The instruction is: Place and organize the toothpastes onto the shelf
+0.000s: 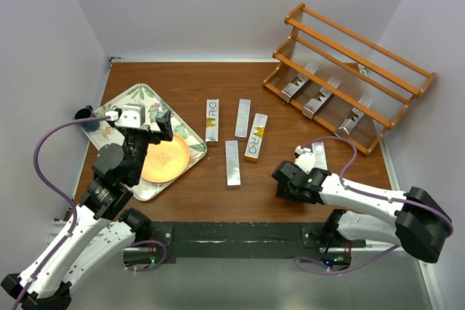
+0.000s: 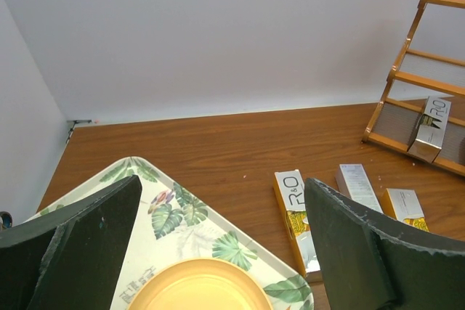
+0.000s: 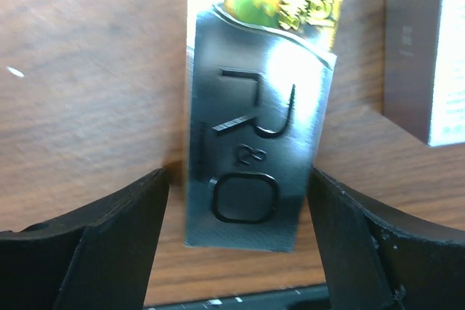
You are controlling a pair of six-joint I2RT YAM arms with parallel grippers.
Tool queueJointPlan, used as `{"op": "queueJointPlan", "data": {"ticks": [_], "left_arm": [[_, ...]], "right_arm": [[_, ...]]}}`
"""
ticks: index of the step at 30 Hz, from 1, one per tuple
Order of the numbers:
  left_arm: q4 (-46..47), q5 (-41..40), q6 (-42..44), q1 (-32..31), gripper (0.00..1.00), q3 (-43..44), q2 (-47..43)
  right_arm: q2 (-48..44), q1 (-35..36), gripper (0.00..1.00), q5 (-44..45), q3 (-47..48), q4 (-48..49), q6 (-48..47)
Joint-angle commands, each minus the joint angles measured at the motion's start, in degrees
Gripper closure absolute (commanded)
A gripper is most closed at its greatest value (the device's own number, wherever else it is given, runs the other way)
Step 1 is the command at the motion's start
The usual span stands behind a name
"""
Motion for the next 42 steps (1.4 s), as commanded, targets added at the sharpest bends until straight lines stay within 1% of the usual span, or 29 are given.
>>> {"op": "queueJointPlan", "data": {"ticks": [1, 7, 13, 14, 15, 16, 17, 20, 23, 30, 33, 34, 36, 37, 38, 39, 42], "left_arm": [[2.2, 0.4, -0.2, 0.0, 0.01, -0.2, 0.3], [2.2, 0.6, -0.2, 0.1, 0.00, 0.0, 0.7], [2.2, 0.5, -0.2, 0.1, 0.00, -0.1, 0.7], [2.2, 0.7, -0.2, 0.1, 0.00, 0.0, 0.7], [2.2, 0.8, -0.2, 0.1, 0.00, -0.1, 0.8], [2.2, 0.9, -0.2, 0.1, 0.00, -0.1, 0.9], [2.2, 1.1, -0.2, 0.1, 0.00, -0.1, 1.0], [2.1, 1.1, -0.2, 0.1, 0.00, 0.2, 1.1], [2.1, 1.1, -0.2, 0.1, 0.00, 0.0, 1.0], [2.1, 1.1, -0.2, 0.1, 0.00, 0.0, 1.1], [2.0, 1.1, -0.3, 0.1, 0.01, 0.0, 1.0], [2.0, 1.1, -0.2, 0.0, 0.00, 0.0, 0.8], [2.0, 1.1, -0.2, 0.1, 0.00, 0.0, 0.7], [2.0, 1.1, -0.2, 0.1, 0.00, -0.1, 0.6], [2.0, 1.1, -0.2, 0.1, 0.01, -0.1, 0.5], [2.0, 1.1, -0.2, 0.1, 0.00, -0.1, 0.5], [2.0, 1.4, -0.2, 0.1, 0.01, -0.1, 0.5]], "right_arm": [[2.8, 1.7, 0.21, 6.7, 0.5, 3.3, 5.6], [4.0, 2.6, 0.28, 9.2, 0.5, 4.7, 7.4], [2.7, 3.6, 0.41, 9.8, 1.0, 3.9, 7.2], [1.8, 3.8, 0.47, 9.7, 1.2, 3.5, 7.0], [1.6, 3.9, 0.51, 9.7, 1.4, 3.2, 6.7], [1.1, 4.0, 0.58, 9.8, 1.9, 1.9, 6.5], [0.3, 4.3, 0.68, 9.9, 2.2, 1.1, 6.1], [-0.6, 4.5, 0.75, 10.4, 4.3, -1.9, 4.6], [-1.8, 4.5, 0.78, 10.5, 7.1, -4.6, 2.1], [-3.2, 4.5, 0.79, 10.0, 16.7, -8.9, -4.6], [-2.0, 4.2, 0.84, 11.9, 22.2, -10.3, -7.6], [-0.5, 3.4, 0.85, 12.0, 25.2, -11.1, -9.4], [1.0, 2.0, 0.85, 11.9, 28.3, -11.7, -12.5], [2.2, 0.1, 0.84, 11.5, 30.8, -11.4, -13.5], [2.7, -1.2, 0.84, 10.9, 31.9, -10.8, -14.9], [3.2, -2.7, 0.84, 8.4, 32.8, -9.9, -17.7], [5.6, -10.7, 0.84, 5.5, 37.6, -5.8, -22.3]]}}
